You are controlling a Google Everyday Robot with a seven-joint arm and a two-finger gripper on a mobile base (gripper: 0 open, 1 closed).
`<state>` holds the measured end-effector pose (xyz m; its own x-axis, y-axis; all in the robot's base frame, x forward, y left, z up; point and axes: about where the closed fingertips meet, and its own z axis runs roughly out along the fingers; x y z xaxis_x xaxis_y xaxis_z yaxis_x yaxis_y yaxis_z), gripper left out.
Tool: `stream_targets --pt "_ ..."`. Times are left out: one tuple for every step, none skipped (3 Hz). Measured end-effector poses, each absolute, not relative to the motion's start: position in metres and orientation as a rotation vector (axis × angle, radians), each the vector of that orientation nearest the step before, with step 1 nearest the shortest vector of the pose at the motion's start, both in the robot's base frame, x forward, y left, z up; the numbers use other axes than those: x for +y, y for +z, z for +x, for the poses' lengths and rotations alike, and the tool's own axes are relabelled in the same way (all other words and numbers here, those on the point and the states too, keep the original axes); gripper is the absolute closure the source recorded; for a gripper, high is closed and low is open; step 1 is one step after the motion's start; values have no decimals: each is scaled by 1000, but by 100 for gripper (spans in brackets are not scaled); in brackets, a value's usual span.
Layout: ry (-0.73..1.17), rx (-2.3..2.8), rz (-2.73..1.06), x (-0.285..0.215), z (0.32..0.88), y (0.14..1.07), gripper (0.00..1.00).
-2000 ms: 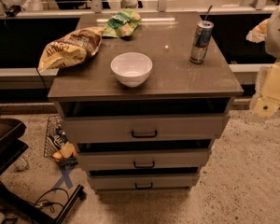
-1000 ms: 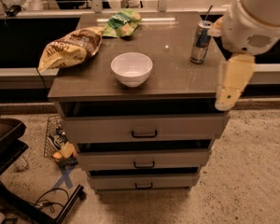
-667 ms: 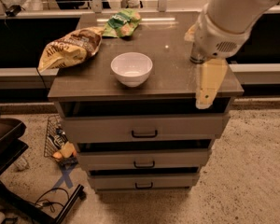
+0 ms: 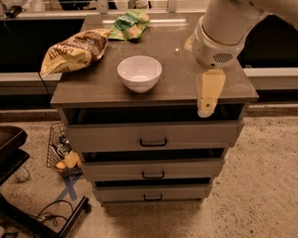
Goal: Move white bowl near green rice chip bag
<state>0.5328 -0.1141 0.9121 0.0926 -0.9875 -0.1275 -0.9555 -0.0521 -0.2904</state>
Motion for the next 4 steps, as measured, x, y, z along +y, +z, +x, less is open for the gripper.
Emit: stream_targets --pt "-168 1919 -2113 -99 538 902 0" --pt "-184 1887 -2155 -78 551 893 0" --pt "-181 1862 -2185 -64 562 885 0" --pt "-168 1838 -2207 -51 566 878 0"
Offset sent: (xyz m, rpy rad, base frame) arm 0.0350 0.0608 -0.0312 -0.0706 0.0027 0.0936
